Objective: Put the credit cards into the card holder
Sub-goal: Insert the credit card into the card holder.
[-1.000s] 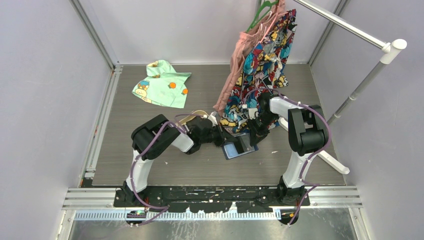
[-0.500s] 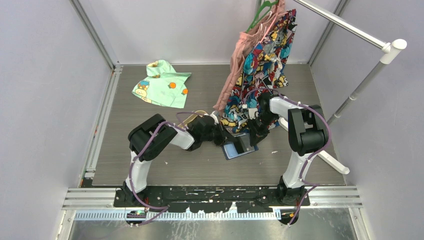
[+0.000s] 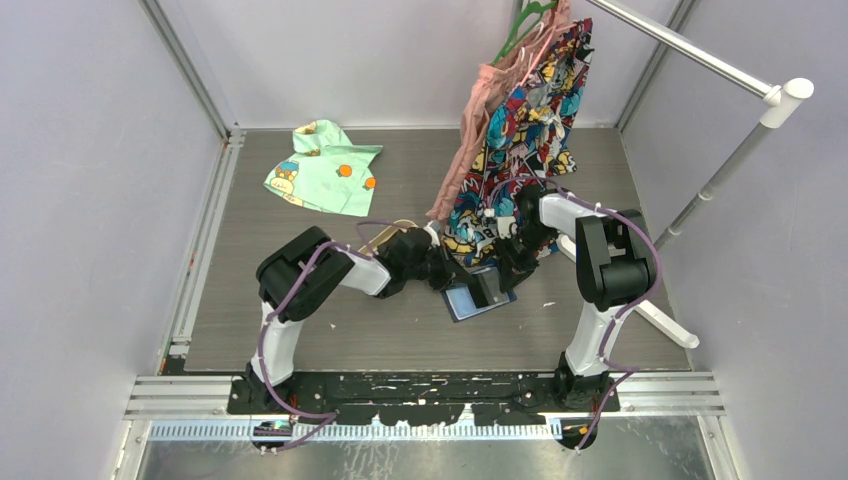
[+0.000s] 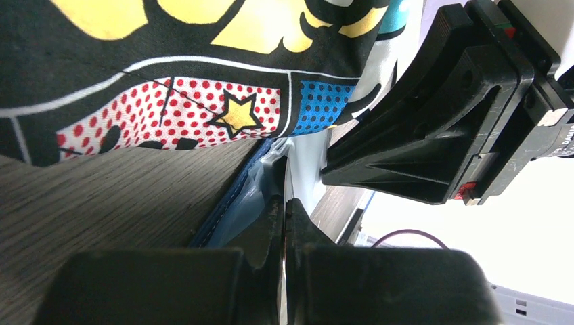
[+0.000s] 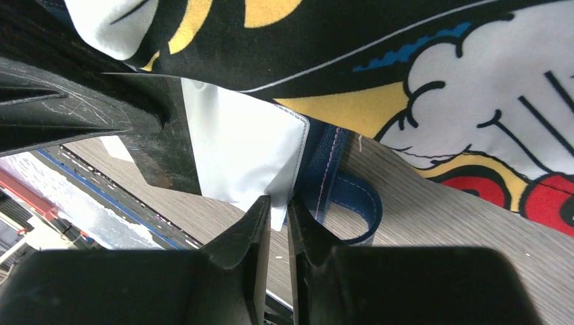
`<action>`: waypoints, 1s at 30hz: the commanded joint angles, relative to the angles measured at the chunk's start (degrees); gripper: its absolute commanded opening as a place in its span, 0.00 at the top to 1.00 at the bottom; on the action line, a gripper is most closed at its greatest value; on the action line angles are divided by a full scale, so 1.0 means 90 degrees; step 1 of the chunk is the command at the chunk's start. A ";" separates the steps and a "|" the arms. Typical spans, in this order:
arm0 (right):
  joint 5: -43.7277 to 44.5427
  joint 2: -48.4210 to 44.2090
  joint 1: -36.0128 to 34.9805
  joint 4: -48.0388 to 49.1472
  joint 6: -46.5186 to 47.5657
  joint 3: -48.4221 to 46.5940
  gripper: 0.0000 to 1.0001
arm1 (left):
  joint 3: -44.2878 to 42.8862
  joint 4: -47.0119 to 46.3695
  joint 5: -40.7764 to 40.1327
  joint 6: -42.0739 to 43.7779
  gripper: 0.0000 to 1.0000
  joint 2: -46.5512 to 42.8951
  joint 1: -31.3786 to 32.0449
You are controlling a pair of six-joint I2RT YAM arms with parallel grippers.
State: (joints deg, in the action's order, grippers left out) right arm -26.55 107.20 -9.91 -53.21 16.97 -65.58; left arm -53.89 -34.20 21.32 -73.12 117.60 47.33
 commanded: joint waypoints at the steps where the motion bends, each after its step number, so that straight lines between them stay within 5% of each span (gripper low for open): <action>1: -0.0226 0.0177 -0.0126 0.0434 -0.0022 -0.0057 0.79 | -0.0107 0.0620 0.0477 0.0114 1.00 0.0223 0.0093; 14: -0.0501 0.0013 -0.0146 0.0420 0.0036 -0.0074 0.78 | -0.0335 0.0974 0.0481 0.0210 0.92 0.0304 0.0144; 23: -0.0551 -0.0833 0.0138 0.0382 0.0364 0.0049 0.60 | -0.0329 0.1159 0.0409 0.0252 0.85 0.0252 0.0132; 30: -0.1470 -0.1790 0.0147 0.0486 0.0837 0.0354 0.67 | -0.0359 0.1182 0.0423 0.0244 0.84 0.0270 0.0119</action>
State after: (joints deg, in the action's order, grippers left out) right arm -32.71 97.12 -8.75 -50.68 20.86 -63.70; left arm -57.17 -29.87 22.61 -71.40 118.65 47.40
